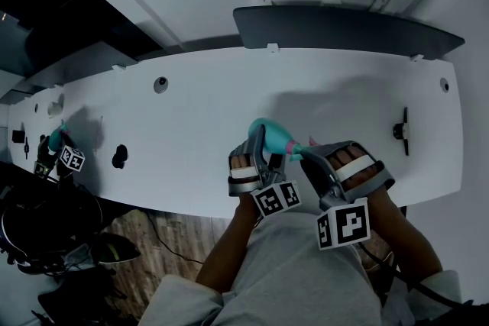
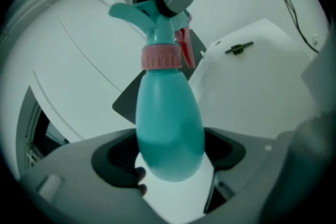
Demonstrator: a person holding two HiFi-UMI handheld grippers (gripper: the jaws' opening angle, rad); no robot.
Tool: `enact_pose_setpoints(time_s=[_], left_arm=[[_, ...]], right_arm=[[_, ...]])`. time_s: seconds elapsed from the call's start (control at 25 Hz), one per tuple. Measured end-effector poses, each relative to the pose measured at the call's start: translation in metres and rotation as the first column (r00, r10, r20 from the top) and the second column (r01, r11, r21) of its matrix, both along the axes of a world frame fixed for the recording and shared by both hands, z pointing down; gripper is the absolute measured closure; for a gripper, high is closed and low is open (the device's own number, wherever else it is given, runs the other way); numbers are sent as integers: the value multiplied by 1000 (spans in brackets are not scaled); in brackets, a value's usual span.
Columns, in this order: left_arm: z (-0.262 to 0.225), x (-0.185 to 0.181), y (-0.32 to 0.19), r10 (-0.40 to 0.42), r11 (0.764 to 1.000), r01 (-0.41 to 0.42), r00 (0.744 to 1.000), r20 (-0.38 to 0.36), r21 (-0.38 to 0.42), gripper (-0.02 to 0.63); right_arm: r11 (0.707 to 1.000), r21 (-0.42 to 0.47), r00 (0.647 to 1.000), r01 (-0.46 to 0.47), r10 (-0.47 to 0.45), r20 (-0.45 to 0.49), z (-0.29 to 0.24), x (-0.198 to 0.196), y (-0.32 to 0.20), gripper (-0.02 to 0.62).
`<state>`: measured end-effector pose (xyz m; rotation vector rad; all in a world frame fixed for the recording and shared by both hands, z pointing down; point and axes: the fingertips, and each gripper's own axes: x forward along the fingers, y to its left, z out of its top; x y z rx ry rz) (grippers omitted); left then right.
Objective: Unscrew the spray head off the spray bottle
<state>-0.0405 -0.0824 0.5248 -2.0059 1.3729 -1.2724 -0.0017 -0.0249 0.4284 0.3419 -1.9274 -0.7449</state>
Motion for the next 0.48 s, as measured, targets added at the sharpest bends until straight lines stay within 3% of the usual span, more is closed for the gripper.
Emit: enact_pose_setpoints(time_s=[0.24, 0.48], left_arm=[[-1, -3, -2, -37, 999, 35, 997, -67, -23, 232], [-2, -8, -6, -70, 997, 67, 992, -107, -29, 232]], right_arm=[[993, -63, 988, -98, 105, 117, -6, 2, -9, 445], [972, -160, 927, -170, 213, 310, -25, 6, -9, 437]])
